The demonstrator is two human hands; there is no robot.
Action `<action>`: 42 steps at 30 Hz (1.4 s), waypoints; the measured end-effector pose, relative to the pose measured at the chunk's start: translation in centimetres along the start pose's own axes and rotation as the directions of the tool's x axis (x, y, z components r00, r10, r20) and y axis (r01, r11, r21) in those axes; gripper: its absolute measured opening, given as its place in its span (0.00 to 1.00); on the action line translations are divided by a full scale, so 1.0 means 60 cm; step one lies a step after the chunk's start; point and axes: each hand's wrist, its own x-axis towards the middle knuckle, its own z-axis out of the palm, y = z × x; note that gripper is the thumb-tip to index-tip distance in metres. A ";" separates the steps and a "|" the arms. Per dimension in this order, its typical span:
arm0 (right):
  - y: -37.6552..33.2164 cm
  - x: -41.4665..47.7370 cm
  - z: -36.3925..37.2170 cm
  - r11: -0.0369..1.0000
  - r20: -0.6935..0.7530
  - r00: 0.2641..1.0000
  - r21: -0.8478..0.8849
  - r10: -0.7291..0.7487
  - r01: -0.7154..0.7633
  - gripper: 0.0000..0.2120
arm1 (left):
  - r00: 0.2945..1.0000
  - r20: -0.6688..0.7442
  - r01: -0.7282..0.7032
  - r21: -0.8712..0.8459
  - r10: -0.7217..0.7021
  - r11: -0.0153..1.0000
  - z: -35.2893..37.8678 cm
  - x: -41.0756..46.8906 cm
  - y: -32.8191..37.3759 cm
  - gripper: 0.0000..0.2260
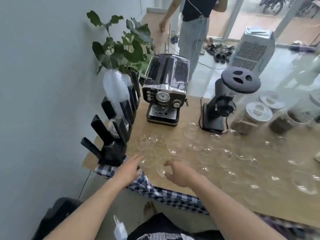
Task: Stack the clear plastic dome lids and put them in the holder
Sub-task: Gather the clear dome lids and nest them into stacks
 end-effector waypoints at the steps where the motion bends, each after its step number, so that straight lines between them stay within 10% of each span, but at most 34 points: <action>1: -0.007 0.011 0.012 0.999 0.007 0.999 -0.032 0.032 -0.032 0.27 | 0.999 0.010 -0.041 0.050 0.041 0.998 0.006 0.011 -0.006 0.29; 9: -0.028 0.053 0.096 0.971 -0.154 0.968 -0.102 0.200 -0.217 0.13 | 0.960 -0.032 -0.257 0.277 0.277 0.926 0.040 0.063 -0.034 0.23; 15: -0.023 0.039 0.088 0.979 -0.263 0.945 0.108 0.196 -0.173 0.11 | 0.983 -0.099 -0.176 -0.262 0.155 0.949 0.033 0.050 -0.024 0.11; 22: -0.049 -0.007 0.051 0.704 -0.326 0.875 0.710 0.357 -0.023 0.06 | 0.976 0.203 0.216 -0.935 -0.073 0.283 0.038 0.030 -0.025 0.09; 26: -0.057 -0.009 0.042 0.234 -0.105 0.882 0.972 0.460 -0.006 0.10 | 0.961 0.225 0.249 -0.957 -0.161 0.149 0.064 0.039 -0.028 0.13; 28: -0.057 -0.002 0.045 -0.149 0.055 0.919 0.989 0.390 0.004 0.12 | 0.953 0.211 0.246 -0.958 -0.217 0.149 0.074 0.044 -0.021 0.13; 30: -0.055 0.011 0.056 -0.299 0.134 0.931 0.954 0.339 -0.028 0.13 | 0.948 0.201 0.249 -0.952 -0.249 0.180 0.081 0.049 -0.018 0.12; 42: -0.068 0.067 0.099 -0.073 0.053 0.857 0.997 0.513 -0.018 0.28 | 0.939 0.103 0.278 -0.785 -0.327 0.553 0.053 0.057 -0.023 0.06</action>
